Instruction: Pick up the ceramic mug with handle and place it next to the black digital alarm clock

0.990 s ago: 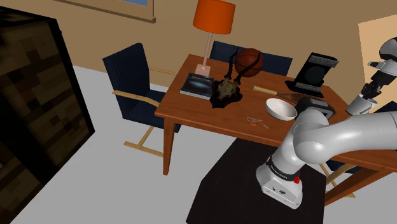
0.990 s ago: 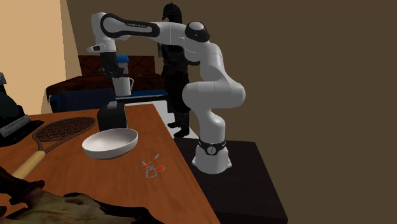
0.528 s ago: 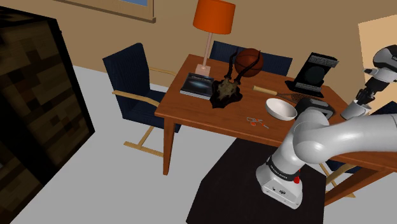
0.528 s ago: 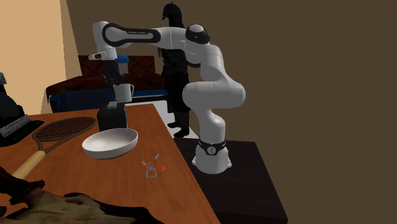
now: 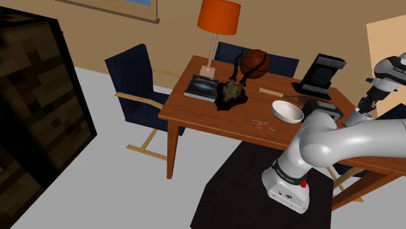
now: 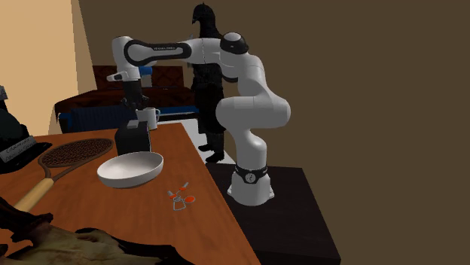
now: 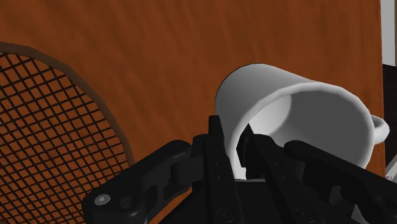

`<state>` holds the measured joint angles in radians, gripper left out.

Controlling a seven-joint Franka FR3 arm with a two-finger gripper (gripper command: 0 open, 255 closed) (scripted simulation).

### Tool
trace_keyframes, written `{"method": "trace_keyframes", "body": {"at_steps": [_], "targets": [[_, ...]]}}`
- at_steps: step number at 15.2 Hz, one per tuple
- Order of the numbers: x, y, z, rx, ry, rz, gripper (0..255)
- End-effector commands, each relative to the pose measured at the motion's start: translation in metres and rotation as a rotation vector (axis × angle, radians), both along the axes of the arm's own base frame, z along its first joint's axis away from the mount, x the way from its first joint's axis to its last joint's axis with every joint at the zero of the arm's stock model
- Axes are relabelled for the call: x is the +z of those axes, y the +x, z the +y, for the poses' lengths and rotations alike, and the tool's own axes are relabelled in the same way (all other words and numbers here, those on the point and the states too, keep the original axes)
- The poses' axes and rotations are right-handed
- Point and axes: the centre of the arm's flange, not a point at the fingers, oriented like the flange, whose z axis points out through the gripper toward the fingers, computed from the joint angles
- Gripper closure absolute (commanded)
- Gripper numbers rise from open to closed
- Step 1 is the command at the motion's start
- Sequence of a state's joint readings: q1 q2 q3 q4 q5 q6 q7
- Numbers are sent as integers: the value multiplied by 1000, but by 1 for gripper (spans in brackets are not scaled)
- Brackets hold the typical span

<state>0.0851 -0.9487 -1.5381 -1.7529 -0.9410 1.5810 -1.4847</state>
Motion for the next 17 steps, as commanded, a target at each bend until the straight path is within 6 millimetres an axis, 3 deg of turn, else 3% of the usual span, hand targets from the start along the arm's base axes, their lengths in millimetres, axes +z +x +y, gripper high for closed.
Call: {"method": "trace_keyframes", "body": {"at_steps": [1,11,17], "targets": [[-10,-1,0,0,0,0,255],[-61,-1,0,0,0,0,255],[-61,-1,0,0,0,0,255]]}}
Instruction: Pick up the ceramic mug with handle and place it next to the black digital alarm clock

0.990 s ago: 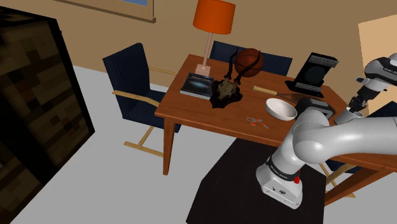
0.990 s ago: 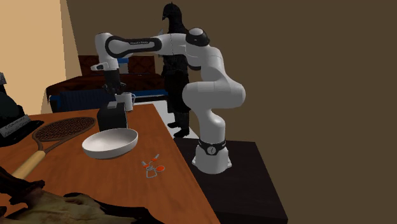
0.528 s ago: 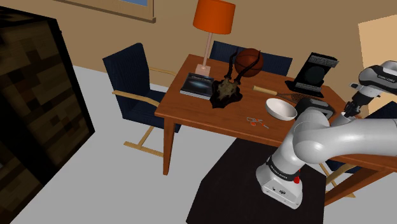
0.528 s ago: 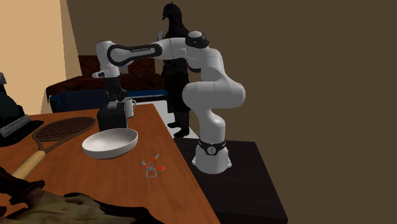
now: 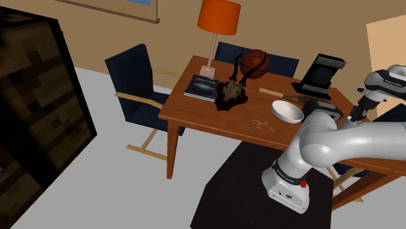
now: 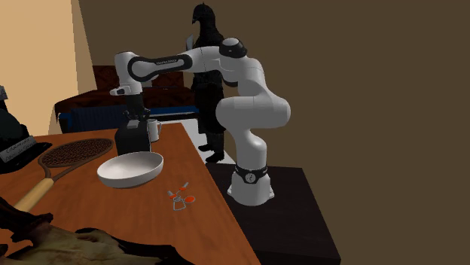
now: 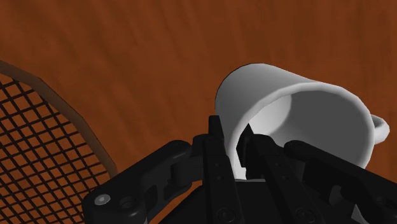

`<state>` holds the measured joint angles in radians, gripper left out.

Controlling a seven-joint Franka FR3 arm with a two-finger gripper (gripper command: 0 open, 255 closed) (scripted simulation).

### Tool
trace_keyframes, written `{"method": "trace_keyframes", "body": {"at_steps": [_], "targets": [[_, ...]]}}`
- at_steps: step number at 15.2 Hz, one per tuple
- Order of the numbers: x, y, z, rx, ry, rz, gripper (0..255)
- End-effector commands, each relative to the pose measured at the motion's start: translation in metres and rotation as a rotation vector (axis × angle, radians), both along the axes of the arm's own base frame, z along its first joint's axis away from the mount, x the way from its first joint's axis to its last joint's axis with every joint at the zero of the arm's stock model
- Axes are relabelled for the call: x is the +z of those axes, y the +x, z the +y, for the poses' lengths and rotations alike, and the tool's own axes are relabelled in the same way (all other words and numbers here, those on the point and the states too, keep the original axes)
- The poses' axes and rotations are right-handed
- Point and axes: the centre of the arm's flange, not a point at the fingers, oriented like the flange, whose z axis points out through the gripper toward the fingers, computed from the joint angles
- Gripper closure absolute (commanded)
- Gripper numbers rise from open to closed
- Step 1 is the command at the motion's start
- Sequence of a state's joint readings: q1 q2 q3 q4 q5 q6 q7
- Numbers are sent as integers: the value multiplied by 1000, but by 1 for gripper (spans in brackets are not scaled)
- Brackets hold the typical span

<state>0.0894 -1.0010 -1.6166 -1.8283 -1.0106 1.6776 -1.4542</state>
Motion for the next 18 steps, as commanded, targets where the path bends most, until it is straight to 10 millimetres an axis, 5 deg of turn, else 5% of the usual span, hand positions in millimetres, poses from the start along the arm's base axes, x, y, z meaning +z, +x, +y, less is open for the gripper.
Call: {"method": "trace_keyframes", "body": {"at_steps": [1,2,7,11,18], "targets": [[0,0,0,0,0,0,255],[0,0,0,0,0,0,0],[0,0,0,0,0,0,0],[50,0,-4,0,0,0,0],[50,0,-4,0,0,0,0]]}}
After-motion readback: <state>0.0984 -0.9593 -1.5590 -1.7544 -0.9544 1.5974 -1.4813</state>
